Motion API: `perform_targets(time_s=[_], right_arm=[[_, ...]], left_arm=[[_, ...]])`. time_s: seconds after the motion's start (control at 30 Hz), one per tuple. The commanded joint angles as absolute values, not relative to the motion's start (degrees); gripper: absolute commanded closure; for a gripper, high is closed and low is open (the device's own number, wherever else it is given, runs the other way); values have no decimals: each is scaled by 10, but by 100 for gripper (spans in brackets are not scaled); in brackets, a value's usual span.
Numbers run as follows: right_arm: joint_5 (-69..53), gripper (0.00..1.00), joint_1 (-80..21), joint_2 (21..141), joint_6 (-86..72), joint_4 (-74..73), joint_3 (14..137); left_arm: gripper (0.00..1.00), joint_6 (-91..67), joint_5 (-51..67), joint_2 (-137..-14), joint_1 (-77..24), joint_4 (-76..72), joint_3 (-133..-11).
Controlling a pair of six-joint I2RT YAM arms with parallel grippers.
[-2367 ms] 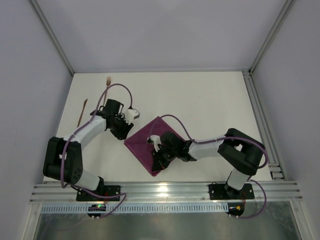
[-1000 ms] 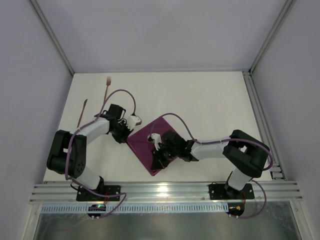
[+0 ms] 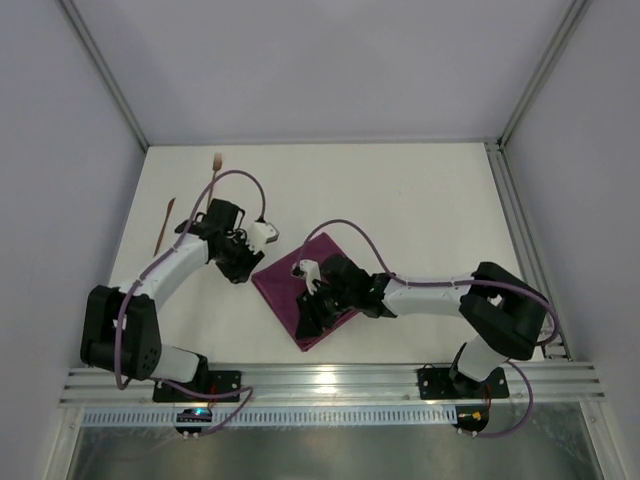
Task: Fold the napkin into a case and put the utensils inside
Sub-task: Fold the square-folded napkin at the center of the board, then pick up the upper triangle-folded napkin from the center of the board.
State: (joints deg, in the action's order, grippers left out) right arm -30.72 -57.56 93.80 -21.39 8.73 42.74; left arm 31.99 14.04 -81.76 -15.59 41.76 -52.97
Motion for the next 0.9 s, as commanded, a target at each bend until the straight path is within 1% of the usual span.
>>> perform_targets(time_s=[0.0, 0.1, 0.17, 0.23, 0.27, 0.3, 0.33, 0.37, 0.4, 0.43, 0.5, 0.53, 0.7, 0.87], right_arm=[[-274, 52, -577, 869, -183, 23, 475], [-243, 52, -563, 850, -182, -24, 490], [-223, 55, -545, 846, -193, -46, 486], [-213, 72, -492, 839, -208, -46, 459], [-221, 81, -468, 837, -231, -27, 445], [-247, 90, -420, 828, -242, -13, 430], [-255, 93, -397, 824, -251, 21, 400], [-258, 96, -380, 821, -258, 30, 389], [-259, 96, -366, 822, -258, 33, 382], [-259, 96, -347, 824, -253, 35, 374], [-258, 96, -339, 832, -242, 34, 367], [-256, 96, -334, 835, -241, 36, 365], [-241, 96, -319, 838, -236, 33, 324], [-217, 96, -293, 822, -236, 35, 294]], left_arm=[[61, 328, 155, -783, -154, 478, -567], [60, 330, 170, -750, -160, 501, -585], [59, 318, 168, -730, -183, 501, -595], [59, 307, 146, -727, -216, 494, -598], [59, 306, 141, -729, -260, 488, -598], [59, 306, 134, -733, -283, 485, -596], [59, 302, 131, -743, -326, 480, -593], [59, 297, 120, -749, -348, 463, -585], [59, 292, 113, -755, -369, 454, -581], [59, 287, 108, -762, -412, 442, -575], [60, 287, 87, -786, -457, 414, -557], [60, 288, 83, -794, -495, 403, -550], [57, 301, 86, -840, -569, 317, -500], [55, 310, 95, -876, -630, 282, -477]])
